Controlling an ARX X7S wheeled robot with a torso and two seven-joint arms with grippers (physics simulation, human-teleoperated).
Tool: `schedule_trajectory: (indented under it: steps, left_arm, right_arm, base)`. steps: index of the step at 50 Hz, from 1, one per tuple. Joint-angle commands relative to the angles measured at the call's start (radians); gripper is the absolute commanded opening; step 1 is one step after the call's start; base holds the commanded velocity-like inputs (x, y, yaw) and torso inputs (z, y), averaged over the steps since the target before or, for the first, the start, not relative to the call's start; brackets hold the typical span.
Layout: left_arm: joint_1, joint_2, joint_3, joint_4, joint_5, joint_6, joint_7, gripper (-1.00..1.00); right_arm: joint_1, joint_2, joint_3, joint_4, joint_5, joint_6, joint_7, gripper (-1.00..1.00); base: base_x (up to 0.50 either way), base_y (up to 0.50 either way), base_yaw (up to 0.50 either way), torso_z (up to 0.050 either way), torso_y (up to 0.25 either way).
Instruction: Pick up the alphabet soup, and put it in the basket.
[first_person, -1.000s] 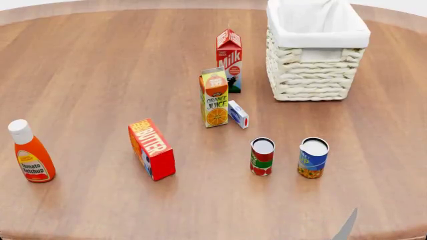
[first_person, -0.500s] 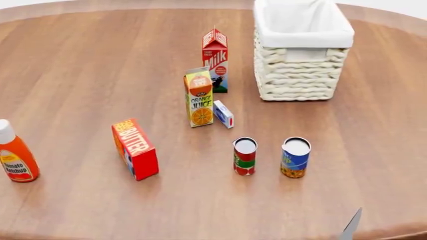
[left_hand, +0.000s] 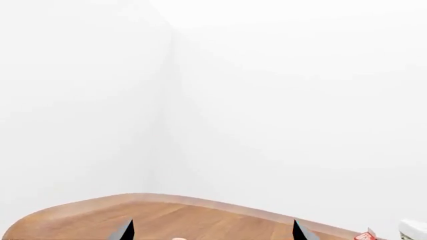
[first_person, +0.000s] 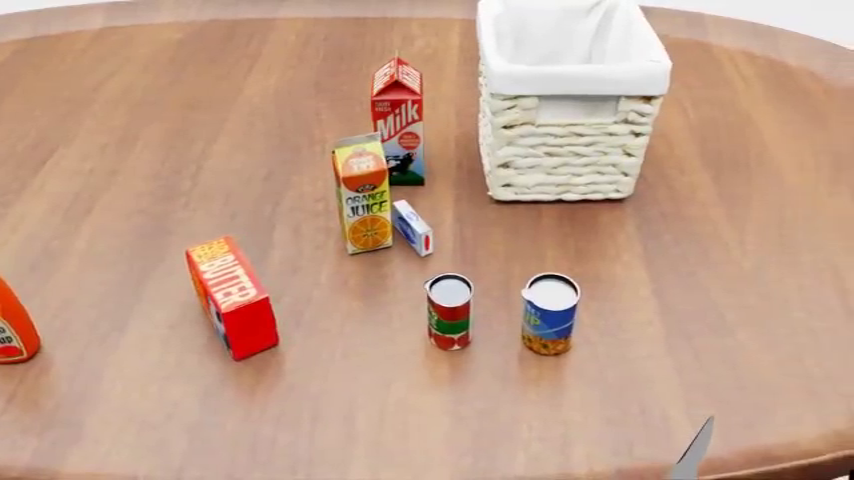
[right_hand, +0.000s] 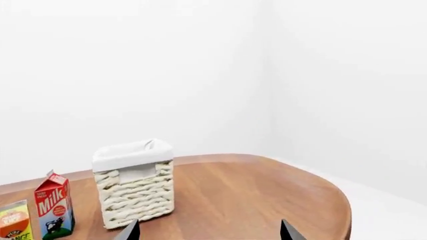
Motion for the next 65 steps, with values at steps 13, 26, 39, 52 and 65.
schedule_trajectory:
  steps: [13,26,39,52,65]
  left_arm:
    - [-0.009,-0.023,0.004,-0.012,-0.018,0.009,-0.020,1.00]
    - [0.003,-0.035,0.005,0.004,-0.029,0.012,-0.029,1.00]
    - [0.022,-0.036,0.012,0.023,-0.024,0.020,-0.045,1.00]
    - [0.041,-0.038,0.021,0.038,-0.019,0.030,-0.056,1.00]
    - [0.032,-0.047,0.026,0.032,-0.021,0.029,-0.065,1.00]
  right_arm:
    - [0.016,0.013,-0.021,0.017,0.008,-0.002,0.017,1.00]
    - [0.016,0.019,-0.021,0.007,0.015,0.010,0.037,1.00]
    - [0.004,0.034,-0.011,0.005,0.038,-0.001,0.040,1.00]
    - [0.000,0.043,-0.009,-0.002,0.056,0.001,0.047,1.00]
    - [0.008,0.045,-0.012,0.001,0.067,0.005,0.059,1.00]
  base:
    - [0.00,-0.13,0.00,0.000,0.000]
    - [0.00,-0.12,0.00,0.000,0.000]
    - [0.00,-0.12,0.00,0.000,0.000]
    - [0.00,-0.12,0.00,0.000,0.000]
    - [0.00,-0.12,0.00,0.000,0.000]
